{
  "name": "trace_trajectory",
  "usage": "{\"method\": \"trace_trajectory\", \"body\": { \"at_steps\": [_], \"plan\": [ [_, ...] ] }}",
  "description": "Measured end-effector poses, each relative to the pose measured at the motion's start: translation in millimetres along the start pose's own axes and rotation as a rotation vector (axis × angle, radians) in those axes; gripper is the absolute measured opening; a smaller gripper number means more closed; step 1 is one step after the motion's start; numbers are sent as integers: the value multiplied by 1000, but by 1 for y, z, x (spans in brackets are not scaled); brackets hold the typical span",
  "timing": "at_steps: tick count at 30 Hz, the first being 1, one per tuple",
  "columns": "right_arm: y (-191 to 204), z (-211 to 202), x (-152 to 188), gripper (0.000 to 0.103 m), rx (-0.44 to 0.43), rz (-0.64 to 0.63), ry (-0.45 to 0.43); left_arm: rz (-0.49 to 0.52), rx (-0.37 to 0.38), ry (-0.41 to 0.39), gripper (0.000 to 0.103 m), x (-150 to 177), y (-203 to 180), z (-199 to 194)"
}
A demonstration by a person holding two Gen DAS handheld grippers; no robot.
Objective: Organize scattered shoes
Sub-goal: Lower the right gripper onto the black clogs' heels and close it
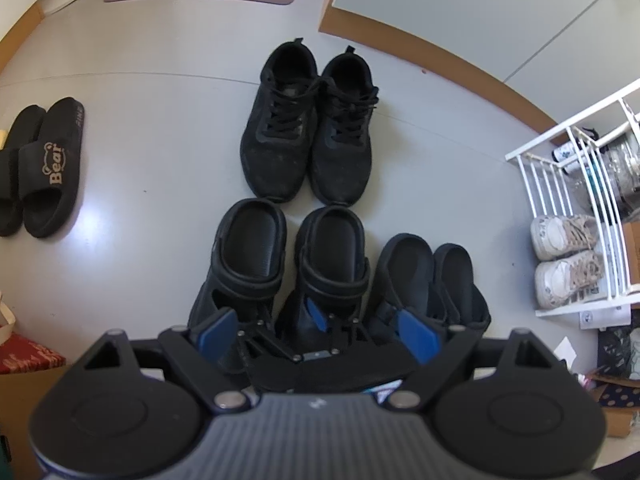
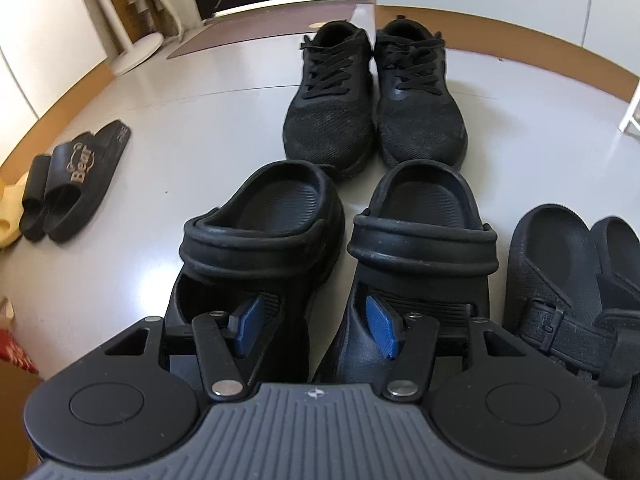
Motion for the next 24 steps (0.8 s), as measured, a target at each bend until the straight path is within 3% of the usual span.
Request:
{"method": "trace_trajectory", "body": {
  "at_steps": [3, 9, 11, 13, 15, 24],
  "plan": [
    [3, -2, -1, 61, 1, 28, 17, 9, 11, -1, 90, 0, -3, -1],
    [7, 13, -1, 59, -16, -35, 27, -13, 5, -3, 90, -1, 1, -1],
    [2, 21, -1, 53, -22, -36, 36, -13, 0, -2, 90, -1, 2, 0],
    [0, 24, -2, 36, -15, -42, 36, -12, -4, 3, 90, 0, 2, 2],
    [0, 22, -2, 30, 11, -47, 30, -11, -2, 3, 90, 0, 0, 2],
    [-4, 0, 6, 29, -10, -12, -5, 7, 4, -31, 90, -3, -8, -5]
  ]
}}
Point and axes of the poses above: each gripper's, at about its wrist camera, not at the fingertips, and z roughly the way its jaws point, y to its left, x to its underside, the point moved 4 cm from there along z, roughly the way its jaws point, and after that the axes turned 7 degrees about -y, right-handed, at the moved point
